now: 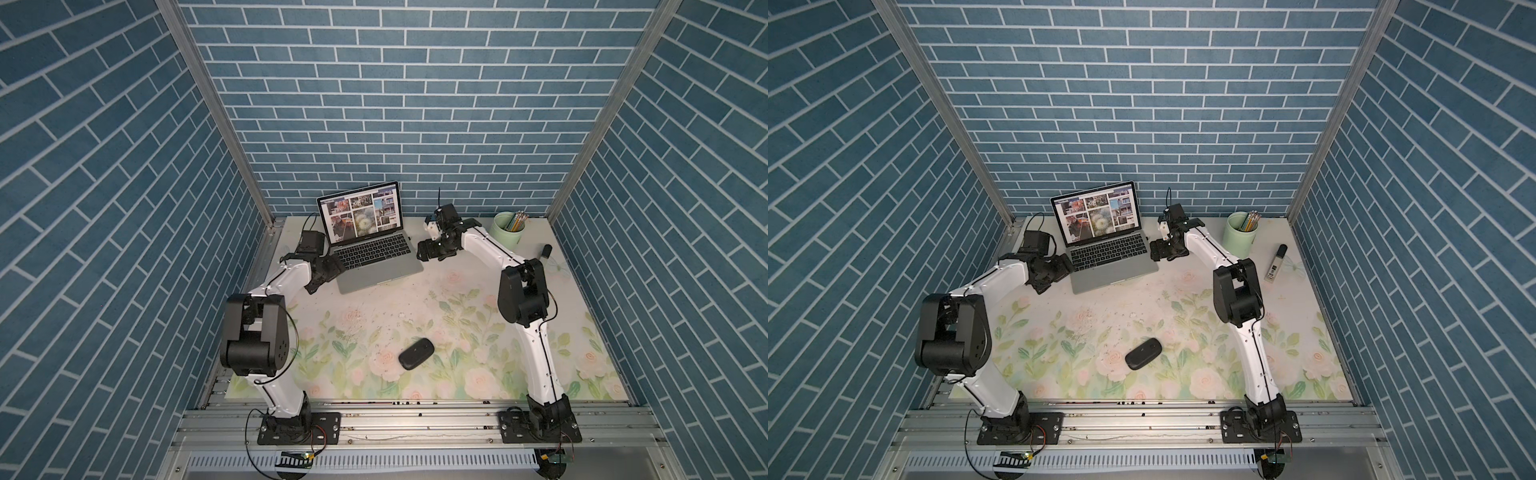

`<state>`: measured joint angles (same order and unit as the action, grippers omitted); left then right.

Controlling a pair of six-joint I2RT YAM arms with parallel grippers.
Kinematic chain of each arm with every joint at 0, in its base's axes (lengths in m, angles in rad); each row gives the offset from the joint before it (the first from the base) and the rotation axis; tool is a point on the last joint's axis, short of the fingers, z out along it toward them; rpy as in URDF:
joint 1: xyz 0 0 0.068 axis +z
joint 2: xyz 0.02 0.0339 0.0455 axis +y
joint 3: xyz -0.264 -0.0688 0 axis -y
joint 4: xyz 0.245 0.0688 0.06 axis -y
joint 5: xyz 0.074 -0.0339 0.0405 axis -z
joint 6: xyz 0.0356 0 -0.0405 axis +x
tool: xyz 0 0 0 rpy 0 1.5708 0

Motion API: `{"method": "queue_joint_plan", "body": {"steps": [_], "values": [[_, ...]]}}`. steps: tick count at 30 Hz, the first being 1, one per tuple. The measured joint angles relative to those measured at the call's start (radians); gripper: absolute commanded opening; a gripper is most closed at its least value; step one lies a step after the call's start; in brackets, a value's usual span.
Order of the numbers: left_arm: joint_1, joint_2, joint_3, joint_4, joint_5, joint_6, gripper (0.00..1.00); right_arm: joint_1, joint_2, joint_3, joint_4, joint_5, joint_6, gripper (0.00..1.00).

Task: Remove the wireless mouse receiver from the laptop
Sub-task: Move the laptop to the center of the board.

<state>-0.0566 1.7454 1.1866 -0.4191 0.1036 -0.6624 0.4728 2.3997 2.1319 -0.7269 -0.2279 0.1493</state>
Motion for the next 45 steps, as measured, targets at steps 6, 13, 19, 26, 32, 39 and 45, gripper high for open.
{"method": "queue_joint_plan", "body": {"steps": [6, 13, 19, 26, 32, 39, 45], "values": [[0.000, 0.069, 0.025, 0.029, 0.029, 0.005, 0.85, -0.009, 0.058, 0.068, 0.010, -0.085, 0.000, 0.81], [0.000, 0.220, 0.177, -0.018, -0.016, 0.032, 0.84, -0.013, 0.106, 0.080, 0.030, -0.146, 0.003, 0.80], [0.002, 0.302, 0.253, -0.082, -0.047, 0.069, 0.84, -0.013, 0.117, 0.080, 0.032, -0.149, 0.003, 0.80], [0.002, 0.302, 0.249, -0.083, -0.044, 0.076, 0.81, 0.002, 0.126, 0.085, 0.039, -0.153, 0.003, 0.75], [-0.002, 0.298, 0.242, -0.080, -0.032, 0.080, 0.81, 0.032, 0.133, 0.092, 0.048, -0.154, 0.002, 0.72], [-0.010, 0.240, 0.163, -0.066, 0.053, 0.103, 0.81, 0.049, 0.135, 0.094, 0.050, -0.142, 0.000, 0.68], [-0.014, 0.235, 0.162, -0.096, 0.074, 0.128, 0.81, 0.048, 0.136, 0.094, 0.050, -0.135, -0.001, 0.63]]}}
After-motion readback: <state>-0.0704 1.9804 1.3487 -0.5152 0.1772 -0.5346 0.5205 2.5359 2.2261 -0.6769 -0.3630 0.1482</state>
